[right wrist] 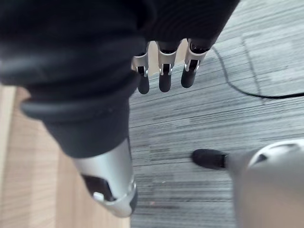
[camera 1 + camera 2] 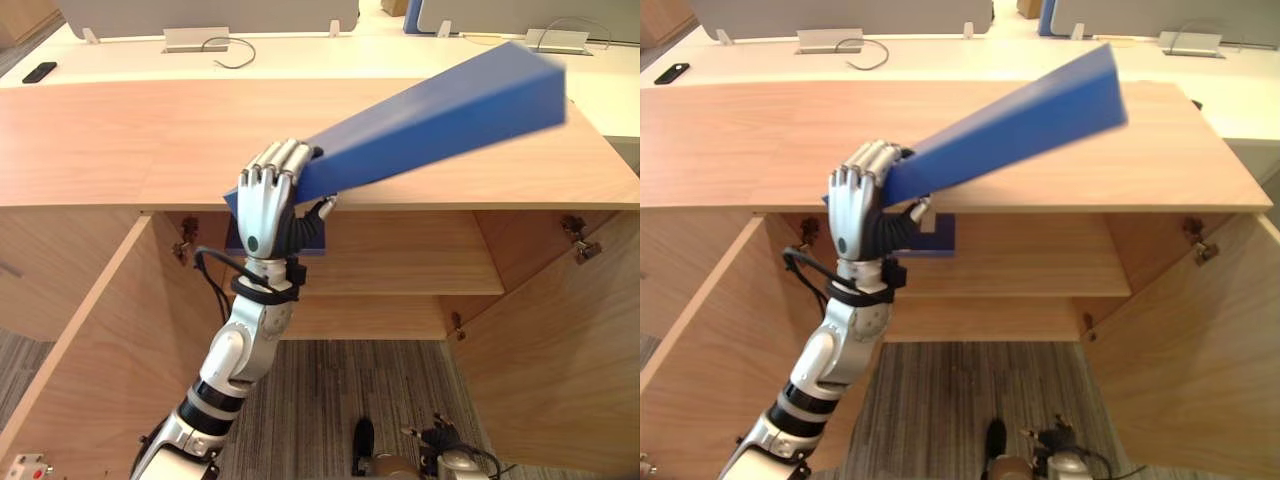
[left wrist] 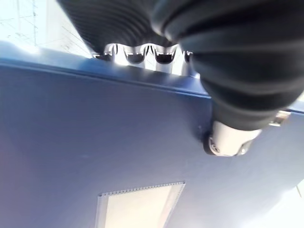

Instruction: Walk over to the cabinet, pick up the folder, carry it to the office cabinet, place the folder inside the office cabinet, then close the office cabinet door

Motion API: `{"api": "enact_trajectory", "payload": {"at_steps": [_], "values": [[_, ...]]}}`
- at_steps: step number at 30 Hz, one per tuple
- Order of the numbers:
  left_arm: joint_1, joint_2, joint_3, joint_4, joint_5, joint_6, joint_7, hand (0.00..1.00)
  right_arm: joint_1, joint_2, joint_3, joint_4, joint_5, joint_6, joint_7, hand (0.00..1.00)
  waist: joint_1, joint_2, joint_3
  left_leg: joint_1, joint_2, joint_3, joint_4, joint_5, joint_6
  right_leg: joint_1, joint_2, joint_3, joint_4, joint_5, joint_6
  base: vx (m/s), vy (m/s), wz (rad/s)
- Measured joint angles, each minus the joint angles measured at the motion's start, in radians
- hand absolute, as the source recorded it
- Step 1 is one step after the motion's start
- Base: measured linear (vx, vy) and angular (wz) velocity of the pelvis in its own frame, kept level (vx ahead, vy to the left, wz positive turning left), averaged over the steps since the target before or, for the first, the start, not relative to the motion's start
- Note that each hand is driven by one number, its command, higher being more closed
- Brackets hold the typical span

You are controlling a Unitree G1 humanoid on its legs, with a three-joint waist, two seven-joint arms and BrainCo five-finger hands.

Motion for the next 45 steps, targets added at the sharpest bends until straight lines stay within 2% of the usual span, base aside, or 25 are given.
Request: {"api": "enact_trajectory", "payload": {"at_steps": [4, 12, 16, 18, 20, 21, 24, 26, 28, 30, 34, 39, 42, 44, 45], "values": [[0.032, -0.037, 0.065, -0.008, -0.068, -0.007, 0.027, 1.00, 0.053, 0.001, 0.035, -0.187, -0.023, -0.014, -0.016, 0.00, 0.003, 0.005, -0.013, -0.001, 0.004, 0.009, 0.012, 0.000, -0.001, -0.006, 0.004, 0.022, 0.000, 0.005, -0.007, -0.04, -0.024, -0.16], [0.083, -0.070, 0.133, -0.035, -0.198, -0.021, 0.030, 1.00, 0.091, 0.001, 0.034, -0.299, -0.090, -0.015, -0.026, 0.00, 0.011, 0.003, -0.032, -0.002, 0.010, 0.028, 0.013, -0.007, 0.004, -0.020, 0.014, 0.048, 0.000, 0.024, -0.022, -0.07, -0.010, -0.10], [0.102, -0.081, 0.153, -0.048, -0.318, -0.048, 0.025, 1.00, 0.125, 0.007, 0.026, -0.452, -0.075, -0.014, -0.034, 0.00, 0.014, -0.002, -0.035, -0.002, 0.014, 0.033, 0.018, -0.026, 0.010, -0.022, 0.020, 0.056, -0.002, 0.040, -0.020, -0.11, 0.020, -0.07], [0.107, -0.088, 0.165, -0.048, -0.396, -0.066, 0.009, 1.00, 0.143, 0.010, 0.017, -0.546, 0.008, -0.022, -0.033, 0.00, 0.015, -0.004, -0.038, -0.002, 0.011, 0.039, 0.025, -0.028, 0.011, -0.022, 0.021, 0.063, -0.002, 0.042, -0.019, -0.11, 0.023, -0.10], [0.108, -0.090, 0.185, -0.049, -0.536, -0.100, -0.019, 1.00, 0.152, 0.014, 0.003, -0.664, 0.191, -0.067, -0.018, 0.00, 0.015, -0.005, -0.038, -0.003, 0.010, 0.049, 0.032, -0.029, 0.011, -0.023, 0.021, 0.075, -0.003, 0.046, -0.015, -0.08, 0.026, -0.12], [0.107, -0.090, 0.189, -0.049, -0.571, -0.110, -0.031, 1.00, 0.154, 0.017, -0.008, -0.692, 0.242, -0.083, -0.003, 0.00, 0.015, -0.005, -0.038, -0.003, 0.010, 0.051, 0.033, -0.030, 0.011, -0.023, 0.021, 0.077, -0.003, 0.047, -0.014, -0.06, 0.028, -0.11], [0.107, -0.088, 0.209, -0.050, -0.739, -0.153, -0.087, 1.00, 0.157, 0.040, -0.083, -0.803, 0.519, -0.157, 0.083, 0.00, 0.014, -0.005, -0.038, -0.003, 0.011, 0.056, 0.034, -0.029, 0.011, -0.026, 0.023, 0.083, -0.002, 0.051, -0.018, -0.04, 0.023, -0.07], [0.107, -0.085, 0.238, -0.050, -0.928, -0.195, -0.160, 1.00, 0.157, 0.043, -0.125, -0.870, 0.783, -0.198, 0.189, 0.00, 0.015, -0.005, -0.038, -0.003, 0.012, 0.066, 0.033, -0.030, 0.010, -0.031, 0.031, 0.092, -0.002, 0.054, -0.019, -0.02, 0.012, -0.12], [0.107, -0.077, 0.267, -0.050, -1.058, -0.221, -0.213, 1.00, 0.156, 0.051, -0.148, -0.934, 0.909, -0.215, 0.249, 0.00, 0.016, -0.005, -0.038, -0.003, 0.014, 0.082, 0.032, -0.031, 0.009, -0.039, 0.035, 0.105, -0.002, 0.059, -0.022, -0.02, 0.028, -0.21], [0.107, -0.067, 0.292, -0.049, -1.170, -0.235, -0.267, 1.00, 0.156, 0.051, -0.166, -1.009, 0.983, -0.222, 0.298, 0.00, 0.014, -0.005, -0.038, -0.003, 0.016, 0.087, 0.032, -0.031, 0.008, -0.042, 0.036, 0.109, -0.002, 0.060, -0.023, -0.01, 0.034, -0.12], [0.107, -0.061, 0.333, -0.045, -1.330, -0.260, -0.377, 1.00, 0.121, 0.049, -0.226, -1.126, 1.059, -0.250, 0.399, 0.00, 0.014, -0.006, -0.038, -0.001, 0.016, 0.090, 0.032, -0.031, 0.008, -0.042, 0.038, 0.112, -0.002, 0.062, -0.025, -0.01, 0.005, -0.01], [0.107, -0.048, 0.351, -0.019, -1.415, -0.277, -0.481, 1.00, 0.052, 0.042, -0.214, -1.177, 1.054, -0.250, 0.449, 0.00, 0.017, -0.013, -0.035, 0.000, 0.008, 0.096, 0.032, -0.031, 0.009, -0.042, 0.039, 0.121, -0.002, 0.068, -0.024, -0.06, 0.016, -0.05], [0.106, -0.037, 0.348, 0.035, -1.447, -0.281, -0.527, 1.00, -0.030, -0.035, -0.180, -1.175, 1.029, -0.242, 0.449, 0.00, 0.022, -0.023, -0.036, -0.001, 0.005, 0.109, 0.035, -0.032, 0.010, -0.047, 0.036, 0.136, -0.003, 0.075, -0.022, -0.08, 0.022, -0.12], [0.100, -0.012, 0.339, 0.081, -1.457, -0.281, -0.549, 1.00, -0.115, -0.154, -0.152, -1.152, 0.934, -0.217, 0.450, 0.00, 0.021, -0.033, -0.037, -0.002, 0.004, 0.111, 0.040, -0.033, 0.011, -0.048, 0.035, 0.139, -0.002, 0.079, -0.020, -0.07, 0.018, -0.05], [0.096, -0.006, 0.334, 0.088, -1.461, -0.281, -0.553, 1.00, -0.139, -0.184, -0.145, -1.138, 0.919, -0.211, 0.450, 0.00, 0.021, -0.036, -0.036, -0.003, 0.003, 0.111, 0.042, -0.033, 0.011, -0.048, 0.034, 0.140, -0.002, 0.080, -0.020, -0.05, 0.009, -0.01]]}}
